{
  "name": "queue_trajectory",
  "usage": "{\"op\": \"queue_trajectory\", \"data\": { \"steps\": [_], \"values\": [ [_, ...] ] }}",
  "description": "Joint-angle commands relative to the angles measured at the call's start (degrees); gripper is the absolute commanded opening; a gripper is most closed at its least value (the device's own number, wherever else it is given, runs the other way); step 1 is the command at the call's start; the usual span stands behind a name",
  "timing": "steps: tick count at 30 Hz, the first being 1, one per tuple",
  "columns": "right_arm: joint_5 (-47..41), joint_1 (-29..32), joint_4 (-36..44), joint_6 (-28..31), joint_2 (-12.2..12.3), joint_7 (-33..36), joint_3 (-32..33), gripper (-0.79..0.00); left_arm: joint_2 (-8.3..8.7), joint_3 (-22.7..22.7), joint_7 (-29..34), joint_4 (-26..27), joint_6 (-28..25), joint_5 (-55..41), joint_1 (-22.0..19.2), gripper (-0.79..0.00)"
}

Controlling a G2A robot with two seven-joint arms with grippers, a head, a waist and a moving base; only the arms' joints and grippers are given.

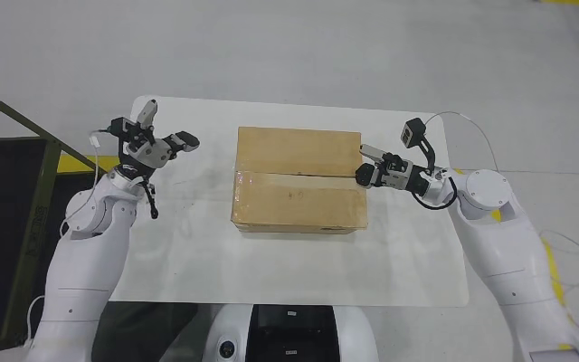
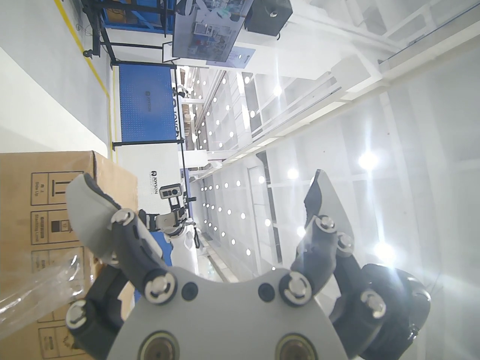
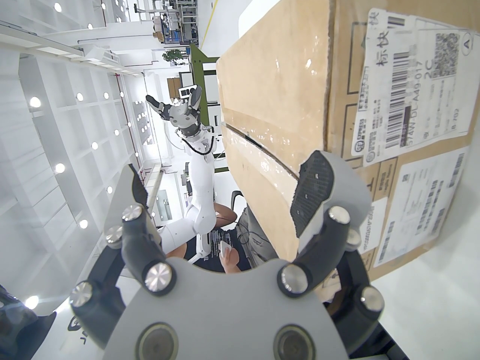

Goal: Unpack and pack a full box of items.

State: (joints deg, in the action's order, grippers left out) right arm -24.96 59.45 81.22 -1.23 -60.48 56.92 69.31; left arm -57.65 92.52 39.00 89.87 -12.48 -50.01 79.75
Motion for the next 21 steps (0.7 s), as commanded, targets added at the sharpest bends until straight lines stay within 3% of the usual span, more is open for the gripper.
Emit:
{"op": "queue_trajectory", "data": {
  "steps": [1, 6, 10, 16, 21],
  "values": [
    [0.0, 0.0, 0.0, 0.0, 0.0, 0.0, 0.0, 0.0, -0.3, 0.7, -4.1, 3.0, -2.7, 0.1, 3.3, 0.0],
    [0.0, 0.0, 0.0, 0.0, 0.0, 0.0, 0.0, 0.0, -0.95, 2.3, -12.2, 11.1, -7.6, 3.4, 13.6, 0.0],
    [0.0, 0.0, 0.0, 0.0, 0.0, 0.0, 0.0, 0.0, -1.45, 2.9, -16.2, 14.3, -9.3, 5.0, 19.2, 0.0],
    [0.0, 0.0, 0.0, 0.0, 0.0, 0.0, 0.0, 0.0, -2.33, 3.0, -21.9, 15.4, -13.2, 6.9, 24.2, 0.0],
    [0.0, 0.0, 0.0, 0.0, 0.0, 0.0, 0.0, 0.0, -2.7, 2.7, -24.0, 15.8, -15.4, 7.8, 25.1, 0.0]
  ]
}}
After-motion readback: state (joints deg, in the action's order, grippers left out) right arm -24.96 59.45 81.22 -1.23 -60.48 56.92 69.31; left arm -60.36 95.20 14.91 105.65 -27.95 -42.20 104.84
